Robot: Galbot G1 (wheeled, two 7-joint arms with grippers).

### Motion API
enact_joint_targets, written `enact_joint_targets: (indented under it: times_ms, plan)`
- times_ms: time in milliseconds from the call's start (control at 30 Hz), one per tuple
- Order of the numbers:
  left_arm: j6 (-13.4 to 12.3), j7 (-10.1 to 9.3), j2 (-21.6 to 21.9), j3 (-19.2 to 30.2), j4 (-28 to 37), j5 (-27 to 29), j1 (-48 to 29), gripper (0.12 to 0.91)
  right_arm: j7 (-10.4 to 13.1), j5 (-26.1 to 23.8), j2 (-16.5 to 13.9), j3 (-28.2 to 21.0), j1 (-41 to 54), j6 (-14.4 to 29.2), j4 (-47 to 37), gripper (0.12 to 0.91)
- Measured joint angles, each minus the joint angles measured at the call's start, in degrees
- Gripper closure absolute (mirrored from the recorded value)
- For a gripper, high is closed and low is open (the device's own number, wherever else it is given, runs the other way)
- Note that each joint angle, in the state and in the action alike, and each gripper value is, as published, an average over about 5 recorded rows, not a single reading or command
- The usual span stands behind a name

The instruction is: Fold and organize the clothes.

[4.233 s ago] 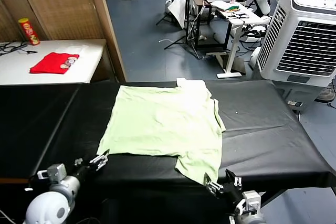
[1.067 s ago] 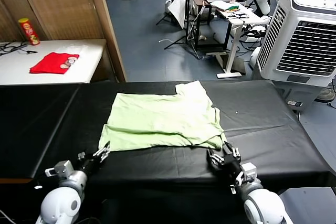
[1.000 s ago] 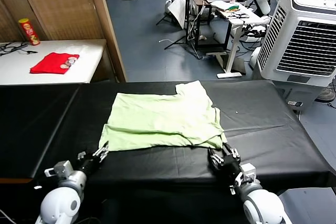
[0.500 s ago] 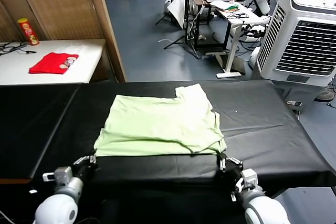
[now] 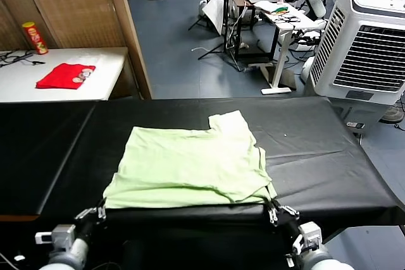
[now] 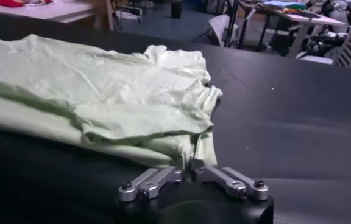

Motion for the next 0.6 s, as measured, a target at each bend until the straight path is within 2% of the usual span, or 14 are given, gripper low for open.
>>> enact_joint_targets:
  times_ms: [133, 233, 300, 433, 600]
  plan:
    - [0.8, -0.65, -0.2, -1.3, -1.9, 0.0, 1.2, 0.480, -0.3, 3.2, -0.5, 1.6, -0.4, 0.4, 2.0, 0.243]
    - [1.5, -0.52, -0.3, -2.3, -3.3, -0.3, 1.1, 0.325, 0.0, 6.1, -1.1, 2.7, 1.4, 1.6, 2.0, 0.229]
    - [2.0, -0.42, -0.3, -2.6, -3.7, -1.2, 0.1, 0.264, 0.0, 7.4, -1.5, 2.7, 4.2, 3.1, 0.9, 0.228]
    - [3.1, -0.42, 0.7, -1.8, -2.6, -3.5, -5.3, 0.235, 0.3, 8.2, -2.0, 0.6, 13.2, 5.1, -4.3, 0.227]
    - [4.5, -0.88, 2.5, 1.4, 2.2, -5.7, -16.9, 0.232, 1.7, 8.3, -2.0, -4.5, 27.6, 5.3, -13.7, 0.227]
